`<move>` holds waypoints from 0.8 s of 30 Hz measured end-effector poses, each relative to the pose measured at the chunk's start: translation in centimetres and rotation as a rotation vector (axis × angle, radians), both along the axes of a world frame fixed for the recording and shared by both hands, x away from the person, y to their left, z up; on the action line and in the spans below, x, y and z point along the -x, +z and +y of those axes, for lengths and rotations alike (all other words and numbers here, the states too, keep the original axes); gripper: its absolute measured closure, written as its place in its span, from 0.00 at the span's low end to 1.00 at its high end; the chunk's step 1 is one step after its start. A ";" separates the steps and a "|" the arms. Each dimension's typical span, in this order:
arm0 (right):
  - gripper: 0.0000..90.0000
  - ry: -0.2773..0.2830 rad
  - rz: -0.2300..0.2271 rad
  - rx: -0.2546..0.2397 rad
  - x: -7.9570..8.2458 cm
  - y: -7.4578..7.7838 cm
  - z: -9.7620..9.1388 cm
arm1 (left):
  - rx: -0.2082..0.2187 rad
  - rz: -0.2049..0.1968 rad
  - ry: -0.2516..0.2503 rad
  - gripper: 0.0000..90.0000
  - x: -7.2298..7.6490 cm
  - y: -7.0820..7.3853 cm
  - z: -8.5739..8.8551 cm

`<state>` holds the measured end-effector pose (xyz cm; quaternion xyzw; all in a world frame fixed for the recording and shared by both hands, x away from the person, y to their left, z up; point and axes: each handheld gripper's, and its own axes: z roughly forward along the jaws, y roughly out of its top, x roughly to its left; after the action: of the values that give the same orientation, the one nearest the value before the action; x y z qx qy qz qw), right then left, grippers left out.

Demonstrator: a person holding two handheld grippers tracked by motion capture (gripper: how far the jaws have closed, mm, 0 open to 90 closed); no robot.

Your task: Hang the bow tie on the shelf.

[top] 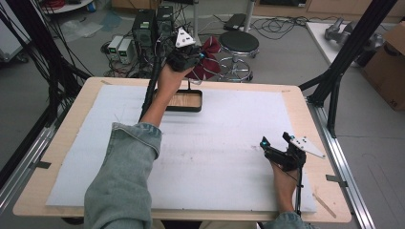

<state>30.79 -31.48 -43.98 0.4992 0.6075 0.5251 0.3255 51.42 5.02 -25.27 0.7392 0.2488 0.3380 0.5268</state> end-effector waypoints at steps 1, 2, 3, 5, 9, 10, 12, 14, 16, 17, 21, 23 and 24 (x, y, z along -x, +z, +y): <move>0.11 0.000 0.000 0.000 0.0 0.0 0.0 | 0.001 -0.006 0.005 0.82 -0.1 -0.1 -0.1; 0.11 0.000 0.000 -0.001 0.0 0.0 0.0 | 0.006 -0.007 0.009 0.82 -0.3 -0.3 -0.2; 0.11 0.000 0.001 -0.004 0.0 0.0 0.0 | 0.013 -0.004 0.009 0.82 -0.5 -0.5 -0.3; 0.11 0.000 0.000 -0.003 0.0 0.0 0.0 | 0.025 0.008 0.008 0.82 -0.8 -1.1 -0.5; 0.11 0.000 0.002 -0.006 0.0 0.0 0.0 | 0.028 0.017 -0.017 0.82 -1.3 -2.5 -1.7; 0.11 0.001 0.004 -0.006 0.0 0.0 0.0 | 0.025 0.013 -0.025 0.82 -1.3 -2.7 -2.0; 0.11 0.002 0.003 -0.004 0.0 0.0 0.0 | 0.031 0.015 -0.039 0.82 -1.5 -3.4 -2.7; 0.11 0.001 0.003 -0.004 -0.1 0.0 0.0 | 0.013 0.016 -0.034 0.82 -1.6 -4.1 -3.5; 0.11 0.001 0.004 -0.004 0.0 0.0 0.0 | 0.011 0.019 -0.028 0.82 -1.6 -4.8 -4.1; 0.11 0.001 0.004 -0.004 0.0 0.0 0.0 | 0.008 0.023 -0.035 0.82 -1.6 -5.2 -4.4; 0.11 0.004 0.005 -0.002 0.0 0.0 0.0 | -0.020 0.016 -0.046 0.82 -1.3 -6.5 -5.9; 0.11 0.004 0.007 -0.003 0.0 0.0 0.0 | -0.028 0.023 -0.055 0.82 -1.2 -7.2 -6.5; 0.11 0.005 0.005 -0.002 -0.1 -0.1 -0.1 | -0.039 0.030 -0.054 0.82 -1.2 -7.6 -6.8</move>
<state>30.84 -31.54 -44.04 0.4994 0.6092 0.5252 0.3220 52.63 -1.81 -32.90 0.7608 0.2297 0.3175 0.5174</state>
